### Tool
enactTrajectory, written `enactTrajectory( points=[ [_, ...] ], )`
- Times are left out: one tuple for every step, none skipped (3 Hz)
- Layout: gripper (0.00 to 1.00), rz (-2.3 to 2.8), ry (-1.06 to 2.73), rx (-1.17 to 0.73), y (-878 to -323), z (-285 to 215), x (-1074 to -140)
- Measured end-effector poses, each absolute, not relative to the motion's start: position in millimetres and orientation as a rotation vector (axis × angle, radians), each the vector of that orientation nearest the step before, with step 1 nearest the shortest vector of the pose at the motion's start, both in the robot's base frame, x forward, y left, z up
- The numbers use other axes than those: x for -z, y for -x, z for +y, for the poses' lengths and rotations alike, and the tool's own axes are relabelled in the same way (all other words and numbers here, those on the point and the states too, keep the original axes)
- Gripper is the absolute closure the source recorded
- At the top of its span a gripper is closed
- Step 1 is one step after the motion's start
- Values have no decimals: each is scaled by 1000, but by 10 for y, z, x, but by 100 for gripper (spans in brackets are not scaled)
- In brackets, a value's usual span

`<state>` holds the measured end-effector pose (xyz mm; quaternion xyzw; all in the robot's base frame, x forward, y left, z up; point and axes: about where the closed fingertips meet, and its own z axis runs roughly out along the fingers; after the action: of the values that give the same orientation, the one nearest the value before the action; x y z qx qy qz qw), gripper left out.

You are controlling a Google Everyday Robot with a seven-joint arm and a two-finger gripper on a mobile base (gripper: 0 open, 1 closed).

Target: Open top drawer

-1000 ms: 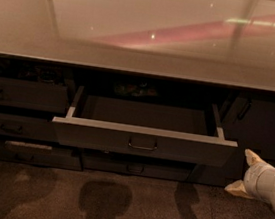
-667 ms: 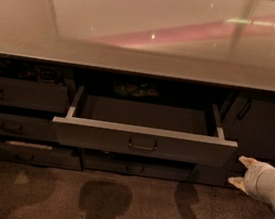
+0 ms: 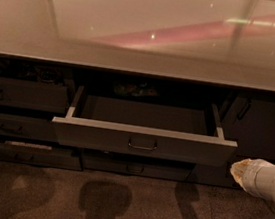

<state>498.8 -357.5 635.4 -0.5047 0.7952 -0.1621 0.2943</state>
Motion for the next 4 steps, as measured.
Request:
enactTrajectory(
  points=[
    [100,2109,1362,278,-5122,-3378,-6488],
    [100,2001,1483,226,-5340,-2753,-6880],
    [100,1959,1592,274,-5367,-2198,-6972],
    [100,1947,1690,358,-5401,-1823,-6865]
  ],
)
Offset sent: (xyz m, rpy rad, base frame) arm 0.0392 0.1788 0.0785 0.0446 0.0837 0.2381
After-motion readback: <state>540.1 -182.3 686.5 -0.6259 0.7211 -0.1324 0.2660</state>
